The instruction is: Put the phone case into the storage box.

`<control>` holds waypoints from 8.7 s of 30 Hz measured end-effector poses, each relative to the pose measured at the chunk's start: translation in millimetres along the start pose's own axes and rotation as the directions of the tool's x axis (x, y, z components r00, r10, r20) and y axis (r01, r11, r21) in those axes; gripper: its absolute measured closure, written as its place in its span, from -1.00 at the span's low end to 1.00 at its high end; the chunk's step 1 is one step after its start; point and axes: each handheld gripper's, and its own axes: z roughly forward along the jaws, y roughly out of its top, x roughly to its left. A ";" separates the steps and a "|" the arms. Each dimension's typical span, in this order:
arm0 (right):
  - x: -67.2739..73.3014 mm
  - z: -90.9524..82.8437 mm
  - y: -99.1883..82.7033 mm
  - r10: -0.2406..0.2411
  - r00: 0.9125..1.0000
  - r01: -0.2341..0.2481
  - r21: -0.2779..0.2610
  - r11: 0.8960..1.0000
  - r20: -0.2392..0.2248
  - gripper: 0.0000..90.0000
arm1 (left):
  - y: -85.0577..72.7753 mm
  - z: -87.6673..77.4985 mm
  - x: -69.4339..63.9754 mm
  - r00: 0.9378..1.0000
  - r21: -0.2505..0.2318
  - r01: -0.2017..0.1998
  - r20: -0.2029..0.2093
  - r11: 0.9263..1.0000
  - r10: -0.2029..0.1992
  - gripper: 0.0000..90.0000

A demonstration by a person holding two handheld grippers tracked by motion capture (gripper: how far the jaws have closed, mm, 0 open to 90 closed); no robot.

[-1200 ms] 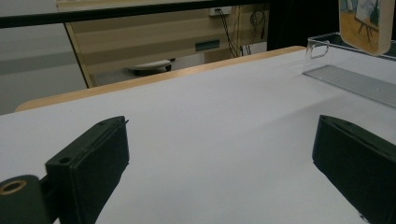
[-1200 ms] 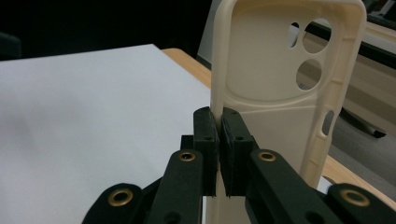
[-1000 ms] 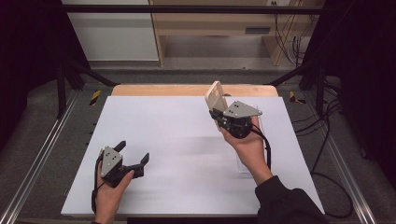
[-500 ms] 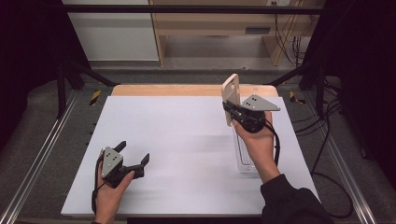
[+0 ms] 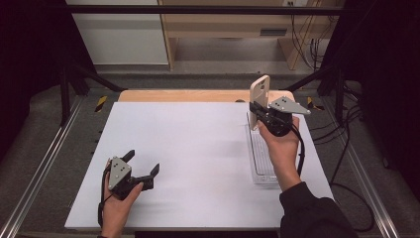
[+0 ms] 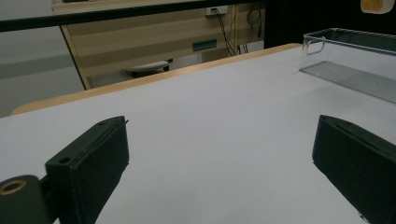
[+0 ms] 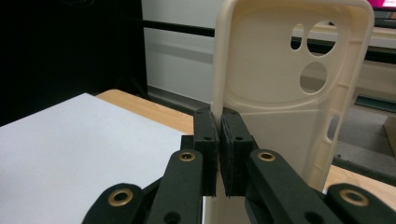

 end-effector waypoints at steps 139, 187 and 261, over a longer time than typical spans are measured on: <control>-50.1 84.9 -63.7 0.212 0.958 -0.238 0.124 0.963 0.194 0.92 | -1.9 0.0 3.8 1.000 -0.004 0.013 -0.004 1.000 -0.013 -0.94; -48.1 91.4 -68.8 0.181 0.965 -0.213 0.162 0.963 0.191 0.93 | -1.5 0.2 3.0 1.000 -0.003 0.011 0.001 1.000 -0.011 -0.94; -45.6 101.0 -72.4 0.160 0.968 -0.195 0.181 0.964 0.193 0.93 | -0.5 -0.5 2.2 1.000 -0.013 0.006 0.005 1.000 -0.006 -0.94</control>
